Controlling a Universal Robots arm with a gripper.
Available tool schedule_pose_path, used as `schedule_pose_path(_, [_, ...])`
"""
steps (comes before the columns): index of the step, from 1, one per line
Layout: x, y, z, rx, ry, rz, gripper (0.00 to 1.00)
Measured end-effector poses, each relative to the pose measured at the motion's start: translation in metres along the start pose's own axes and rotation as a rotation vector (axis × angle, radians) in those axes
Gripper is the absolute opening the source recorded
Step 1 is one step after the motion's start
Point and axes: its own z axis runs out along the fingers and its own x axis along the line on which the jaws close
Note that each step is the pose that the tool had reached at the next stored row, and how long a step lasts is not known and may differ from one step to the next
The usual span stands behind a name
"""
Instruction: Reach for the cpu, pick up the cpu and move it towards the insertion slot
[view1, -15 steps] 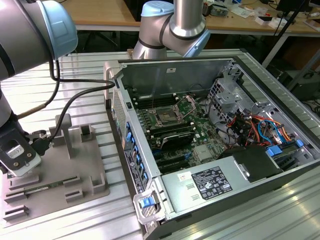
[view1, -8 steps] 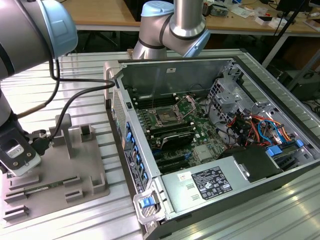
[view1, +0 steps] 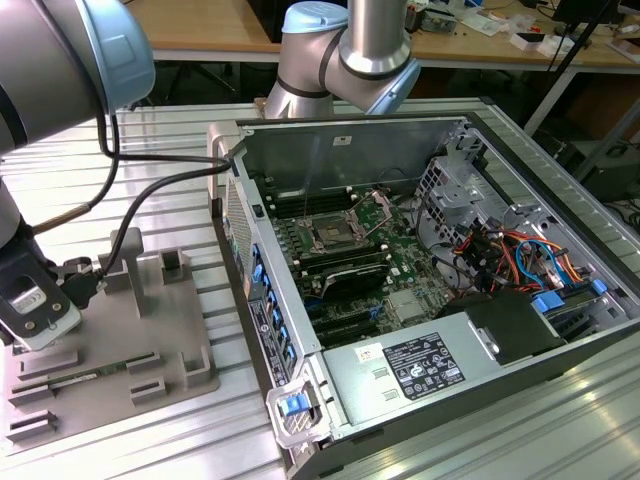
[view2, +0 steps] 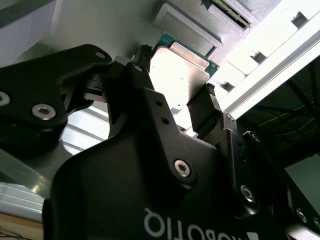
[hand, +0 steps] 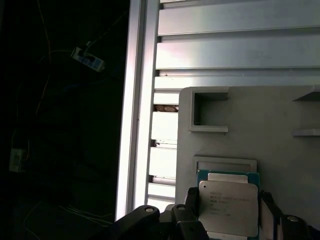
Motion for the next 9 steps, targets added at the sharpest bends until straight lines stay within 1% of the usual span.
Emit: schedule_pose_path(9, [0.0, 0.0002, -0.0024, 0.0, 0.0, 0.0, 0.55])
